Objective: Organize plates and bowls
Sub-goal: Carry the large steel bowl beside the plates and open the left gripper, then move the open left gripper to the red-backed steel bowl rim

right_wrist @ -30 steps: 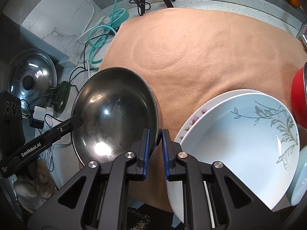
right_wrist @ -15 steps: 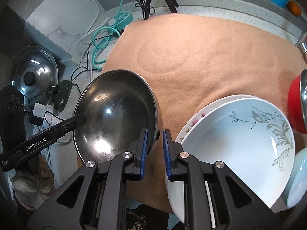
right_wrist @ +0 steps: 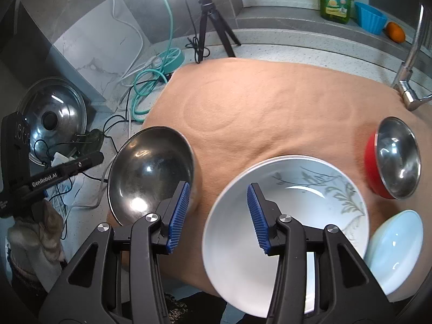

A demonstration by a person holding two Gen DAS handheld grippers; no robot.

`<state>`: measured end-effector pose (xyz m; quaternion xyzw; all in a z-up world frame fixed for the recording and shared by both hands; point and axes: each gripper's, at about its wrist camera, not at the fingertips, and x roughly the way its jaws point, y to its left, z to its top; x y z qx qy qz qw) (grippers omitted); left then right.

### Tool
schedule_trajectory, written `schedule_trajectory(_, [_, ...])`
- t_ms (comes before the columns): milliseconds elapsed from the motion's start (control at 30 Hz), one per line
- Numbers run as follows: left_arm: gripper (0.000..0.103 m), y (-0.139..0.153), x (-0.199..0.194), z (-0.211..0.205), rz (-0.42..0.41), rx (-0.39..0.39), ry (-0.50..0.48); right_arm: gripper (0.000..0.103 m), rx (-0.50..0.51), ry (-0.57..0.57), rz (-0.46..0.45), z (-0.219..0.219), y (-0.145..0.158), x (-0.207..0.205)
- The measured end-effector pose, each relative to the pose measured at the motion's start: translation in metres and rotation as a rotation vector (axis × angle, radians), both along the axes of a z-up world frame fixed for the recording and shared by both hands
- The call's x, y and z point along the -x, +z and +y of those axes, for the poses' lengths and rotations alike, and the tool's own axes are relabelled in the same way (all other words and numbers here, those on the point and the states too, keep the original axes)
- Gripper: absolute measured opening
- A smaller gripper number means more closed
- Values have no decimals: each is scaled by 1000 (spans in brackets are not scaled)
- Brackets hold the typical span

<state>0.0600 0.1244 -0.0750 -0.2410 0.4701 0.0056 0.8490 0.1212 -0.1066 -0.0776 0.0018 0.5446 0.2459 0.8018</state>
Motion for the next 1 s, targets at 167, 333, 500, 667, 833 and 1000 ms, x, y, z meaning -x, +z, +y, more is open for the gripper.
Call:
schedule_trajectory(167, [13, 10, -11, -20, -35, 8, -43, 56, -22, -69, -15, -42, 10, -2])
schedule_trajectory(333, [13, 11, -27, -49, -42, 17, -107, 57, -23, -153, -52, -87, 20, -5])
schedule_trajectory(500, [13, 12, -42, -80, -43, 18, -167, 57, -22, -230, -73, -133, 26, -9])
schedule_trajectory(667, [13, 15, -58, -115, -44, 22, -232, 66, 24, -277, -92, -166, 32, -14])
schedule_trajectory(833, [22, 14, -73, -155, -41, 31, -303, 73, 44, -336, -78, -207, 31, -24])
schedule_trajectory(1000, [22, 8, -88, -188, -35, 41, -359, 73, 37, -360, -85, -235, 30, -31])
